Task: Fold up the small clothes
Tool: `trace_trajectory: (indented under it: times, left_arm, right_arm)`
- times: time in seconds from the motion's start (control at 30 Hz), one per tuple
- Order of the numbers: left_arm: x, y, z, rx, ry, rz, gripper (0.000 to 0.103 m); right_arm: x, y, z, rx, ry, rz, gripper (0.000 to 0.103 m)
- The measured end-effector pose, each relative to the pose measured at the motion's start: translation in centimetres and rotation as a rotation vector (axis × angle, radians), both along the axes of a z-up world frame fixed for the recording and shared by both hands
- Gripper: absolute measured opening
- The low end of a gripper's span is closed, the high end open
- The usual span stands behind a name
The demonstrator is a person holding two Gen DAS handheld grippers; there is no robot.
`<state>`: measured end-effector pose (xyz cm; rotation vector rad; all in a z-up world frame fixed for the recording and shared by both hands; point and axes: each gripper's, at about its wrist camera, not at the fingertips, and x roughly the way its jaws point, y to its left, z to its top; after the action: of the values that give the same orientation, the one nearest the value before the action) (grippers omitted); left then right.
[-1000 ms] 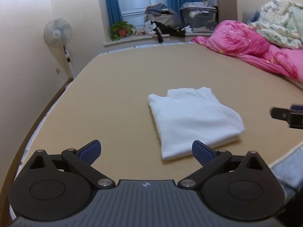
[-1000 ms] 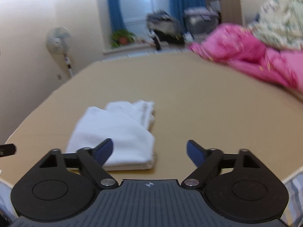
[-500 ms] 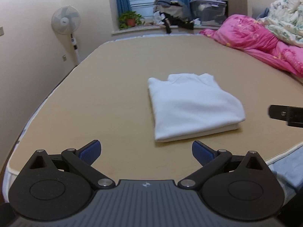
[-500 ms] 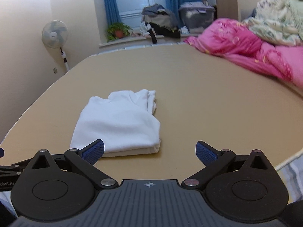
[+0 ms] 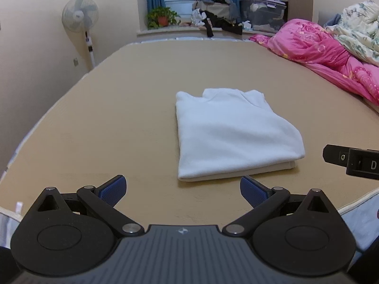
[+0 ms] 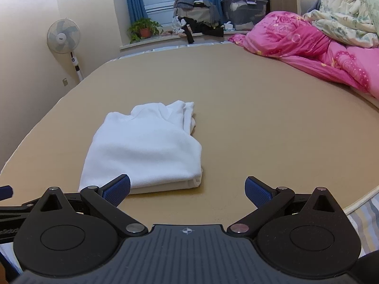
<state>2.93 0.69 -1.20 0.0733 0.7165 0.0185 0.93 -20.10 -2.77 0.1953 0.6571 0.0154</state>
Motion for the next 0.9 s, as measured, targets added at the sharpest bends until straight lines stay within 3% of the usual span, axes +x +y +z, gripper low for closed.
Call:
trace_trajectory:
  times: [0.9]
  left_arm:
    - [0.2,0.0,0.1,-0.036,-0.028,0.025,0.102]
  right_arm:
    - [0.3,1.8,0.0,-0.053,-0.005,0.082,0.102]
